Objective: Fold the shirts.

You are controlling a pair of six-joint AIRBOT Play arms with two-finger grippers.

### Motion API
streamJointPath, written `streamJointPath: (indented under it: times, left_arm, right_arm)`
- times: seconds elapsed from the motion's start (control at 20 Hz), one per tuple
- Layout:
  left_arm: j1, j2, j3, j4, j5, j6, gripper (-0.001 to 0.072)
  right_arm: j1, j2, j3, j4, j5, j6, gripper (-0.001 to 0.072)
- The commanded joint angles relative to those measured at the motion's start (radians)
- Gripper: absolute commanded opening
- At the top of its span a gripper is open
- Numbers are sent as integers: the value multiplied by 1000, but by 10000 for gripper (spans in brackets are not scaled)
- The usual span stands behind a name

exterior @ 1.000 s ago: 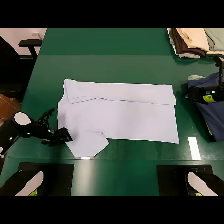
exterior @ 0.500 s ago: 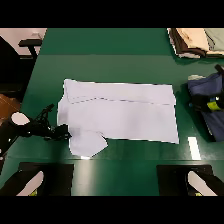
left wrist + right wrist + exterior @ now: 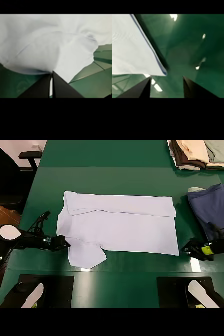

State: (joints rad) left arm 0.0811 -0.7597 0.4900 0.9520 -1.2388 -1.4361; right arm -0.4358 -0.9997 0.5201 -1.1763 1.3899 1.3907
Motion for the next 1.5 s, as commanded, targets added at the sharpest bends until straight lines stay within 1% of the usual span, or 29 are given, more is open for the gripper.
streamJointPath:
  times: [0.0, 0.05, 0.1, 0.15, 0.2, 0.25, 0.3, 0.45, 0.55, 0.65, 0.7, 0.75, 0.8, 0.85, 1.0, 1.15, 1.35, 1.45]
  left_arm:
    - [0, 6, 3, -1, -3, 1, 26]
    - [0, 6, 3, -1, -3, 1, 27]
    - [0, 6, 3, -1, -3, 2, 27]
    - [0, 6, 3, 0, -3, 3, 27]
    - [0, 6, 6, 13, -11, 4, 26]
    - [0, 7, 15, 38, -35, 3, 25]
    - [0, 7, 34, 73, -71, -1, 25]
    - [0, 53, 98, 165, -193, -16, 25]
    - [0, 120, 113, 168, -249, -39, 24]
    - [0, 147, 132, 154, -351, -90, 25]
    - [0, 147, 146, 143, -399, -104, 25]
    - [0, 147, 161, 140, -407, -104, 25]
    - [0, 143, 179, 140, -385, -101, 25]
    - [0, 134, 198, 140, -332, -101, 25]
    - [0, 78, 229, 139, -135, -95, 25]
    - [0, -80, 278, 119, -23, -10, 25]
    - [0, -352, 420, 81, 101, 95, 27]
    - [0, -472, 491, 56, 158, 110, 28]
  right_arm:
    - [14, -78, -64, 137, -84, -47, 431]
    - [47, -92, -64, 159, -113, -47, 430]
    - [81, -102, -63, 164, -137, -47, 393]
    - [115, -109, -62, 160, -156, -47, 287]
    - [141, -114, -61, 161, -165, -47, 227]
    - [166, -114, -56, 153, -164, -47, 111]
    - [183, -114, -40, 138, -150, -46, 16]
    - [236, -88, 63, 23, -33, -43, 15]
    - [258, -16, 124, -59, 63, -19, 15]
    - [275, 74, 169, -137, 158, 0, 15]
    - [280, 116, 188, -179, 190, 27, 15]
    - [280, 158, 208, -190, 196, 34, 15]
    - [280, 187, 226, -187, 179, 38, 15]
    - [281, 200, 252, -177, 153, 50, 15]
    - [281, 127, 343, -120, 96, 60, 15]
    - [303, -32, 447, -74, 13, 59, 15]
    - [411, -275, 610, -71, -66, 59, 16]
    - [446, -387, 690, -60, -96, 60, 17]
